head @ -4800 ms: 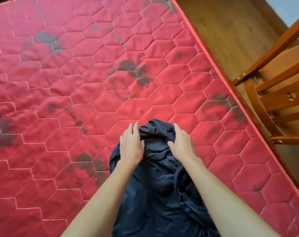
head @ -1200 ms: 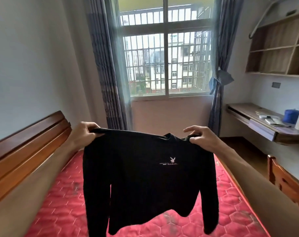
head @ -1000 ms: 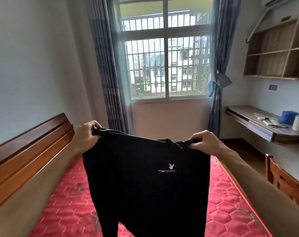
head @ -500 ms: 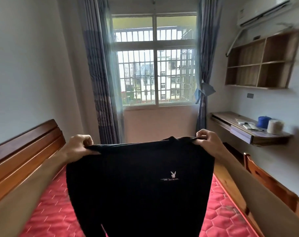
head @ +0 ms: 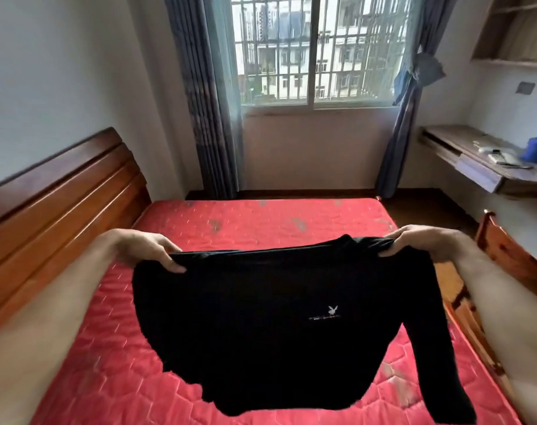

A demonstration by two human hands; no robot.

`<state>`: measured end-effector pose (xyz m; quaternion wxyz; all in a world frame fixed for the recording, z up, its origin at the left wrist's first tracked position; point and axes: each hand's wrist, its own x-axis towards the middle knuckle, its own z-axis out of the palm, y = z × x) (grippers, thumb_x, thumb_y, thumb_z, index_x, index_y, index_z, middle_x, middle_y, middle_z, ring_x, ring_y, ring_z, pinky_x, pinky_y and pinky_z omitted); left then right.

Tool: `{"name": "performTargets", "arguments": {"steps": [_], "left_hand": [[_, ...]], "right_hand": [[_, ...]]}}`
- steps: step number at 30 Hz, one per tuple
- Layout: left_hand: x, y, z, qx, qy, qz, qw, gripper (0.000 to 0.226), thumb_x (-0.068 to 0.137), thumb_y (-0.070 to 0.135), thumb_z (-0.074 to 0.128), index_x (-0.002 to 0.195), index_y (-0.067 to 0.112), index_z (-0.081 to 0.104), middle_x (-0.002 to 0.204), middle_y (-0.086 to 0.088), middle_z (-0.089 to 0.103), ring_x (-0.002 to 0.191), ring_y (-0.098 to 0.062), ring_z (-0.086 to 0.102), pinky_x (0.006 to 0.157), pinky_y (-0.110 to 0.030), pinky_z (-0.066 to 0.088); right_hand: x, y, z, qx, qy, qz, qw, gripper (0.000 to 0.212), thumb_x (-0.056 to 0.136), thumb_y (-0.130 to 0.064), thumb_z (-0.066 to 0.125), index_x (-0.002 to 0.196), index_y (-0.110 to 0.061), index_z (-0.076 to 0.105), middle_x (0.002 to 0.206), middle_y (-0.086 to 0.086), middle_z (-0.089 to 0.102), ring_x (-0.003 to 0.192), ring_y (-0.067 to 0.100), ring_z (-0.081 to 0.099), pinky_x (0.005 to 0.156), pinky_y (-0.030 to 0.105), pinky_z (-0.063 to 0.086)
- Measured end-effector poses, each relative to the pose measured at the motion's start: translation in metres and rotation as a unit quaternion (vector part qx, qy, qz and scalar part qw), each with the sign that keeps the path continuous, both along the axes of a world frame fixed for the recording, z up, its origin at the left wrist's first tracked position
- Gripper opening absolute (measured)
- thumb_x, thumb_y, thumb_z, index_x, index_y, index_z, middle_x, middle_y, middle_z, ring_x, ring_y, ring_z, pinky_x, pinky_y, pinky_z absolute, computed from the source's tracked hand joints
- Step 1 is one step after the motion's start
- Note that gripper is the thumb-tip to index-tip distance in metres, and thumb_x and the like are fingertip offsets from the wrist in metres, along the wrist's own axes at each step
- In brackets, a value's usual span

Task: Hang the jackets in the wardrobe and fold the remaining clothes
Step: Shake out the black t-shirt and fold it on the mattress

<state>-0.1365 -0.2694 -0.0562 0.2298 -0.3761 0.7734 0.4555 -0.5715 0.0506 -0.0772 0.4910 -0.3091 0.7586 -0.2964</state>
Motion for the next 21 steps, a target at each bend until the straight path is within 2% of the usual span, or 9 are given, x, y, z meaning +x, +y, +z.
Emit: {"name": "performTargets", "arguments": {"steps": [4, 7, 9, 11, 13, 15, 17, 21], "left_hand": [[-0.027, -0.036, -0.039, -0.017, 0.015, 0.051, 0.998, 0.029, 0.083, 0.021, 0.077, 0.111, 0.014, 0.076, 0.11, -0.015, 0.074, 0.107, -0.035, 0.069, 0.097, -0.046, 0.055], [-0.058, -0.081, -0.081, -0.086, 0.029, 0.072, 0.993, 0.015, 0.085, 0.031, 0.077, 0.096, 0.021, 0.08, 0.093, -0.002, 0.078, 0.09, -0.023, 0.074, 0.085, -0.034, 0.057], [-0.084, -0.115, -0.116, -0.153, 0.027, 0.08, 0.985, 0.019, 0.082, 0.041, 0.078, 0.084, 0.022, 0.079, 0.076, 0.002, 0.072, 0.076, -0.015, 0.066, 0.072, -0.026, 0.048], [-0.111, -0.15, -0.156, -0.214, 0.015, 0.09, 0.973, 0.026, 0.08, 0.046, 0.079, 0.078, 0.02, 0.075, 0.073, -0.004, 0.069, 0.072, -0.017, 0.061, 0.066, -0.03, 0.043], [-0.139, -0.182, -0.197, -0.241, -0.005, 0.095, 0.966, 0.03, 0.08, 0.051, 0.076, 0.073, 0.022, 0.071, 0.069, -0.001, 0.066, 0.069, -0.017, 0.06, 0.062, -0.031, 0.041], [-0.167, -0.216, -0.242, -0.25, -0.023, 0.1, 0.963, 0.032, 0.082, 0.054, 0.074, 0.071, 0.025, 0.067, 0.065, 0.004, 0.063, 0.066, -0.016, 0.059, 0.06, -0.031, 0.041], [-0.194, -0.25, -0.295, -0.258, -0.032, 0.109, 0.959, 0.03, 0.085, 0.054, 0.071, 0.073, 0.027, 0.066, 0.069, 0.005, 0.064, 0.072, -0.02, 0.062, 0.064, -0.033, 0.046], [-0.244, -0.309, -0.418, -0.278, -0.034, 0.122, 0.952, 0.029, 0.087, 0.052, 0.068, 0.071, 0.03, 0.058, 0.076, 0.003, 0.065, 0.083, -0.027, 0.064, 0.071, -0.037, 0.048]], "right_hand": [[-0.013, -0.053, -0.042, 0.024, -0.007, 0.007, 1.0, 0.034, 0.077, -0.012, 0.078, 0.11, -0.009, 0.075, 0.109, 0.018, 0.074, 0.101, 0.034, 0.071, 0.098, 0.047, 0.052], [-0.033, -0.105, -0.083, 0.023, 0.01, -0.007, 1.0, 0.031, 0.077, -0.016, 0.08, 0.108, -0.012, 0.076, 0.105, 0.014, 0.075, 0.098, 0.031, 0.072, 0.095, 0.044, 0.054], [-0.05, -0.145, -0.115, 0.021, 0.031, -0.015, 0.999, 0.027, 0.078, -0.017, 0.08, 0.104, -0.014, 0.078, 0.1, 0.011, 0.077, 0.095, 0.027, 0.074, 0.093, 0.04, 0.056], [-0.072, -0.189, -0.152, 0.02, 0.051, -0.017, 0.998, 0.023, 0.078, -0.018, 0.079, 0.101, -0.017, 0.079, 0.096, 0.006, 0.078, 0.093, 0.023, 0.074, 0.091, 0.036, 0.056], [-0.098, -0.235, -0.194, 0.026, 0.064, -0.026, 0.997, 0.018, 0.079, -0.016, 0.078, 0.097, -0.017, 0.079, 0.092, 0.004, 0.078, 0.09, 0.019, 0.074, 0.086, 0.031, 0.057], [-0.123, -0.276, -0.243, 0.032, 0.075, -0.036, 0.996, 0.01, 0.079, -0.015, 0.077, 0.089, -0.018, 0.079, 0.084, 0.001, 0.078, 0.082, 0.016, 0.072, 0.078, 0.027, 0.055], [-0.147, -0.315, -0.295, 0.038, 0.098, -0.042, 0.994, 0.003, 0.078, -0.019, 0.079, 0.08, -0.02, 0.079, 0.075, -0.003, 0.076, 0.075, 0.013, 0.068, 0.073, 0.029, 0.051], [-0.191, -0.387, -0.413, 0.035, 0.154, -0.063, 0.985, 0.006, 0.079, -0.027, 0.079, 0.076, -0.023, 0.076, 0.072, -0.004, 0.074, 0.078, 0.019, 0.069, 0.074, 0.035, 0.052]]}}
